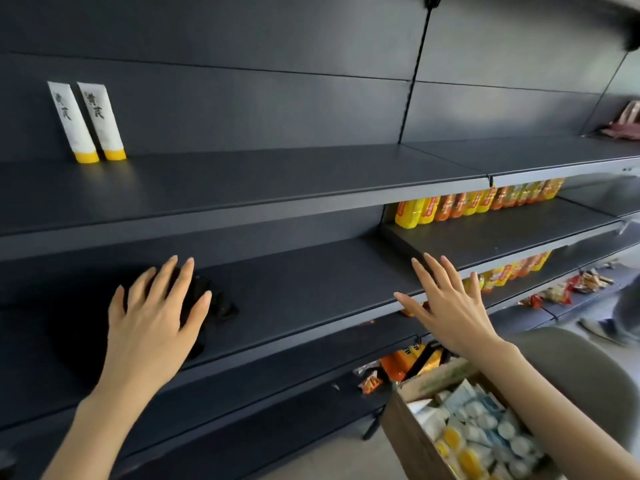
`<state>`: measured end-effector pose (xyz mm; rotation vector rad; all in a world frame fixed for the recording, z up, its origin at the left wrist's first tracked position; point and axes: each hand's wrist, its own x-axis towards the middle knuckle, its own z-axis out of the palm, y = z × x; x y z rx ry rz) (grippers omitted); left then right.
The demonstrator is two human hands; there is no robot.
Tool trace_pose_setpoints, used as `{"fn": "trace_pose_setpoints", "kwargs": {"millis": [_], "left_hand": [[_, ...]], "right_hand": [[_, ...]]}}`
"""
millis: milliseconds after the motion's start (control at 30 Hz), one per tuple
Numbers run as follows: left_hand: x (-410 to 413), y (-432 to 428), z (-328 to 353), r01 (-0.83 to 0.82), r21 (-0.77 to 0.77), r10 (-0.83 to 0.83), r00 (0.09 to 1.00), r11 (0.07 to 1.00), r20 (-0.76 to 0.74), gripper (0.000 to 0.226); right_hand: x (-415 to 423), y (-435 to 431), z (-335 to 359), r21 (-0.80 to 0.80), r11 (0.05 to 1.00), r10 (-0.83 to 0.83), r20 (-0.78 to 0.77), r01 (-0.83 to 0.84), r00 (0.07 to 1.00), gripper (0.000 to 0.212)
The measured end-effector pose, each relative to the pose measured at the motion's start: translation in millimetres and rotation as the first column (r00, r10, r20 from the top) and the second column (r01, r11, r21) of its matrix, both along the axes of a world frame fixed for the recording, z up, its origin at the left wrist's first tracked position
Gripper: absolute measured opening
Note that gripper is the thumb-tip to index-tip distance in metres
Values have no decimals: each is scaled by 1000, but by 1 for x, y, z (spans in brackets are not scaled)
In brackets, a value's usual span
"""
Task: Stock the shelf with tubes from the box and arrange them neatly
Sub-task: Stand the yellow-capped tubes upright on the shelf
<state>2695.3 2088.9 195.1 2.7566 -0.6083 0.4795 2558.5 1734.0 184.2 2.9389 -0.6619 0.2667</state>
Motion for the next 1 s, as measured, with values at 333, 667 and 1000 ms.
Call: {"fn": "trace_pose_setpoints", "kwargs": {"millis": [333, 667, 1000], "left_hand": [[24, -58, -42, 151, 163, -127, 981, 975, -147, 64], [47, -155, -89, 395, 133, -326, 872, 909, -366, 66], [41, -279, -130, 525, 137, -408, 778, 840, -477, 64]], "right_hand": [[-56, -34, -62, 107, 971, -201, -103, 212, 974, 87], [-104, -77, -118, 229, 866, -401, -213, 445, 891, 74], [-135, -151, -195, 364, 728, -465, -361, 581, 808, 71]]}}
